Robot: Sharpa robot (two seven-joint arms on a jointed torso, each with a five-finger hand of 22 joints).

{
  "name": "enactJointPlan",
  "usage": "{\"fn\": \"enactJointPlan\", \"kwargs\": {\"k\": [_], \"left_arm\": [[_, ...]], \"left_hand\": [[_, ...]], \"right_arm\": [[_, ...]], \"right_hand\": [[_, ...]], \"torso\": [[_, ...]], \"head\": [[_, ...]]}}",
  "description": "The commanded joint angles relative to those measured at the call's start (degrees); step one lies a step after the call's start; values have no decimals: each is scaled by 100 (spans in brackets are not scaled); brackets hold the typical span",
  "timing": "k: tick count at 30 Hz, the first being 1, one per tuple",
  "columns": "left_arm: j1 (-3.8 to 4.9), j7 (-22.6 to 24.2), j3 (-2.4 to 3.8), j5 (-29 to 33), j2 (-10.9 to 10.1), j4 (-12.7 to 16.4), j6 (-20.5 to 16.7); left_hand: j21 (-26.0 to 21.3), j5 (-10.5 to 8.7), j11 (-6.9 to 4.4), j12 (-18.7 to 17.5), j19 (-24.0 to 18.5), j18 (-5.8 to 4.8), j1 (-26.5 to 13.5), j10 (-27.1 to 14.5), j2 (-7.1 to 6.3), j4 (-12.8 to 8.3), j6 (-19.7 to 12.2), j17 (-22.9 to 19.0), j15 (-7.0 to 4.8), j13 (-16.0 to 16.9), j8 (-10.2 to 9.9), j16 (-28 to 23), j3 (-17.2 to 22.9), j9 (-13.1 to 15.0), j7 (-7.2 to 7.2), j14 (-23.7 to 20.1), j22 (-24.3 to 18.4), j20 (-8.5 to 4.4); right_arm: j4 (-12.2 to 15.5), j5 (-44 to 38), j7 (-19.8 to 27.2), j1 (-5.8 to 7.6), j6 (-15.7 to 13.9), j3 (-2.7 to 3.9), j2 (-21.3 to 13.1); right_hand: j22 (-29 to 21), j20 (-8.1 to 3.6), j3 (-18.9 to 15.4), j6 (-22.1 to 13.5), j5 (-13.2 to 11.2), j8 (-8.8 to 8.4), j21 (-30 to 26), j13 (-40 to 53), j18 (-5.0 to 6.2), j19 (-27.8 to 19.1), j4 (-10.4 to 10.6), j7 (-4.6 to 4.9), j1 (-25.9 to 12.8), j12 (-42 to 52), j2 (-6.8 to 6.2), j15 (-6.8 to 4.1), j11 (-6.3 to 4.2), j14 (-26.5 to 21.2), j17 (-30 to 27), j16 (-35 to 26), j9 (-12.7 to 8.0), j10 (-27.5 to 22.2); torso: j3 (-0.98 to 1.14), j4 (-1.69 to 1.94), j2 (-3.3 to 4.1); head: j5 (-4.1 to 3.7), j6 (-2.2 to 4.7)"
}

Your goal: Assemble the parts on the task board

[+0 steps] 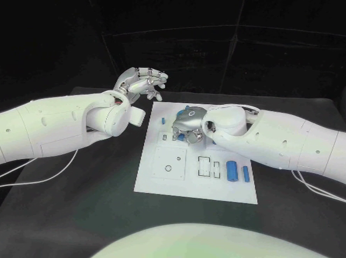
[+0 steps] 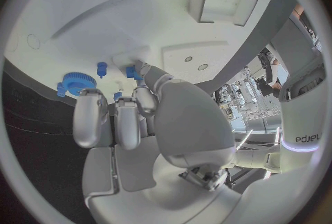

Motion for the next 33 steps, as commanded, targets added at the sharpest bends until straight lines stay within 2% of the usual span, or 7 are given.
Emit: {"fn": "enactJointPlan", "kwargs": {"k": [1, 6, 8, 18, 27, 33], "left_arm": [[6, -4, 3, 5, 6, -2, 54], [6, -11, 3, 5, 6, -5, 56], [6, -13, 3, 5, 6, -6, 57], [5, -14, 3, 5, -5, -18, 59], [5, -41, 2, 5, -26, -32, 89], [-2, -53, 1, 5, -28, -66, 176]], "left_hand": [[-26, 16, 0, -11, 49, 37, 44, -33, 35, -35, 18, -11, -8, -11, -13, -24, -6, -9, 35, -41, -8, 11], [-27, 16, 0, -11, 49, 37, 44, -34, 35, -36, 18, -11, -8, -12, -13, -24, -6, -10, 35, -40, -8, 11], [-27, 16, 0, -11, 49, 37, 44, -35, 34, -37, 17, -11, -8, -13, -13, -24, -6, -11, 36, -40, -9, 11], [-27, 16, 0, -11, 49, 37, 44, -35, 34, -37, 17, -11, -8, -13, -13, -24, -6, -11, 36, -40, -9, 11], [-30, 15, 3, -11, 52, 37, 43, -41, 31, -44, 11, -17, -7, -21, -16, -25, -6, -18, 39, -41, -12, 11], [-40, 12, 12, -25, 55, 35, 29, -71, 12, -58, -5, -47, 0, -49, -24, -42, -15, -36, 50, -53, -20, 14]], "right_arm": [[-49, -100, 49, -56, 103, -61, -52], [-33, -53, 107, -56, -55, -61, -81], [-10, -2, 154, -56, -206, -61, -102], [250, 606, 524, -56, -1395, -58, -331], [545, 1325, 855, -54, -2067, -50, -661], [835, 2041, 1055, -53, -2424, -42, -956]], "right_hand": [[310, 6, 45, 213, -22, 45, 39, 8, 0, 47, 7, 83, -42, 31, 28, 43, 43, 404, 652, 27, 68, 0], [331, 18, 53, 277, -29, 62, 51, 16, -5, 65, 21, 85, -69, 40, 44, 56, 50, 403, 651, 26, 74, 9], [368, 26, 52, 303, 7, 66, 75, 24, -15, 97, 29, 89, -90, 50, 42, 67, 53, 401, 641, 19, 76, 18], [561, 71, -1, 417, 130, 83, 199, -20, -63, 262, 116, 111, -239, 8, 8, 116, 69, 400, 640, 15, 82, -1], [617, 104, -147, 388, 249, 27, 234, -59, -76, 310, 265, 135, -434, -33, -86, 144, 99, 405, 659, 27, 60, -17], [665, 111, -182, 389, 315, 14, 264, -51, -88, 349, 296, 142, -452, -26, -105, 150, 105, 410, 681, 42, 55, -8]], "torso": [[-2, 0, -2], [0, -4, -2], [0, -3, -3], [-4, -3, -8], [0, -6, -9], [-2, -17, -19]], "head": [[-5, 2], [-2, -2], [-3, 1], [-10, 17], [5, 37], [7, 93]]}}
